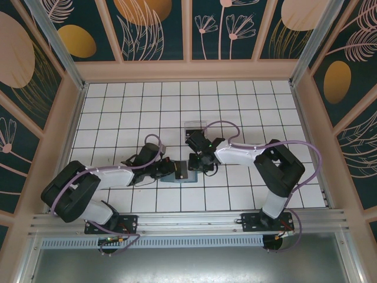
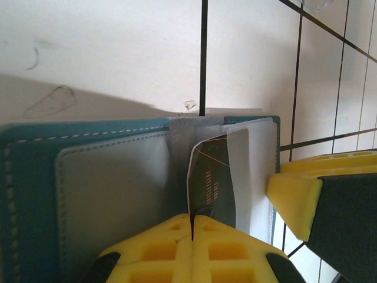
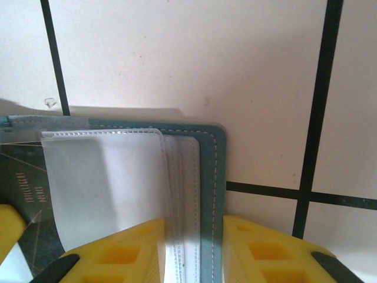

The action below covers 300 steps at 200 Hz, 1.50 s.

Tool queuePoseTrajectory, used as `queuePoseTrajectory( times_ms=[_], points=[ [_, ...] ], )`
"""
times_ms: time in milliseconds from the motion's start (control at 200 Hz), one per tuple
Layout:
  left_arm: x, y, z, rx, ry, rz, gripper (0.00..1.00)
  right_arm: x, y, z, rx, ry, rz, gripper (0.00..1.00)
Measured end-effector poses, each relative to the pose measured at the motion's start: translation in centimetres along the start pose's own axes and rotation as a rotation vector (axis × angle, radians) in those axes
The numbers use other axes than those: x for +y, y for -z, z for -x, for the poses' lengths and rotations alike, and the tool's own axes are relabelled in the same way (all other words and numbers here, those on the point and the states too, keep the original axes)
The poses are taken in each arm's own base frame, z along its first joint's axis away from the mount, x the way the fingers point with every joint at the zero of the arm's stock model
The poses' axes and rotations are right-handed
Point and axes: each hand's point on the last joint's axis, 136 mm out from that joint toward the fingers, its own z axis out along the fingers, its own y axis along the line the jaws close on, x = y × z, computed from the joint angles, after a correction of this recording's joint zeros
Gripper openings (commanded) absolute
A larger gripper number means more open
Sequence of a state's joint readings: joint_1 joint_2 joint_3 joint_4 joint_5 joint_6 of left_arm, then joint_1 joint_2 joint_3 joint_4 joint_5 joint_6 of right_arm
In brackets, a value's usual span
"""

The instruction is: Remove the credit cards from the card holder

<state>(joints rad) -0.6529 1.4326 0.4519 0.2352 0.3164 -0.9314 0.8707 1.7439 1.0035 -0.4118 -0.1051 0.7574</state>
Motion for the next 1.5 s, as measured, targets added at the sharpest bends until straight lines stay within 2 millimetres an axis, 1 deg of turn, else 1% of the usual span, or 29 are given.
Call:
queuePoseTrajectory(
  times_ms=[125, 225, 445, 656, 791, 966, 1086, 1196, 1366, 1501],
  points=[
    [0.1, 0.8, 0.2, -0.014, -0.035, 0.026, 0.04, 0.0, 0.0, 0.0, 0.000, 0.000, 0.000, 0.29],
    [-0.3, 1.8, 0.6, -0.040, -0.069, 0.037, 0.04, 0.0, 0.0, 0.0, 0.000, 0.000, -0.001, 0.28],
    [-1.3, 3.8, 2.0, -0.090, -0.186, 0.076, 0.03, 0.0, 0.1, 0.0, 0.001, 0.000, -0.003, 0.28],
    [-2.2, 4.9, 2.8, -0.097, -0.319, 0.110, 0.02, 0.0, 0.2, 0.0, 0.001, 0.000, -0.002, 0.29],
    [-3.3, 5.6, 3.4, -0.103, -0.418, 0.110, 0.02, -0.2, 0.6, -0.1, 0.003, -0.001, -0.014, 0.29],
    [-5.2, 6.3, 4.6, -0.128, -0.569, 0.093, 0.00, -0.3, 2.0, 0.1, -0.019, 0.001, -0.018, 0.30],
    [-6.5, 6.8, 5.3, -0.144, -0.683, 0.082, 0.00, 0.1, 3.6, 0.7, -0.056, 0.013, 0.005, 0.30],
    [-8.0, 6.9, 6.1, -0.155, -0.801, 0.070, 0.00, 0.0, 4.9, 1.7, -0.093, 0.007, 0.016, 0.30],
    [-9.9, 6.5, 6.6, -0.136, -1.021, 0.038, 0.00, -1.2, 6.7, 3.3, -0.147, -0.011, 0.012, 0.30],
    [-11.7, 5.3, 7.9, -0.103, -1.175, 0.035, 0.00, -2.2, 8.4, 4.7, -0.199, -0.030, 0.019, 0.30]
  ],
)
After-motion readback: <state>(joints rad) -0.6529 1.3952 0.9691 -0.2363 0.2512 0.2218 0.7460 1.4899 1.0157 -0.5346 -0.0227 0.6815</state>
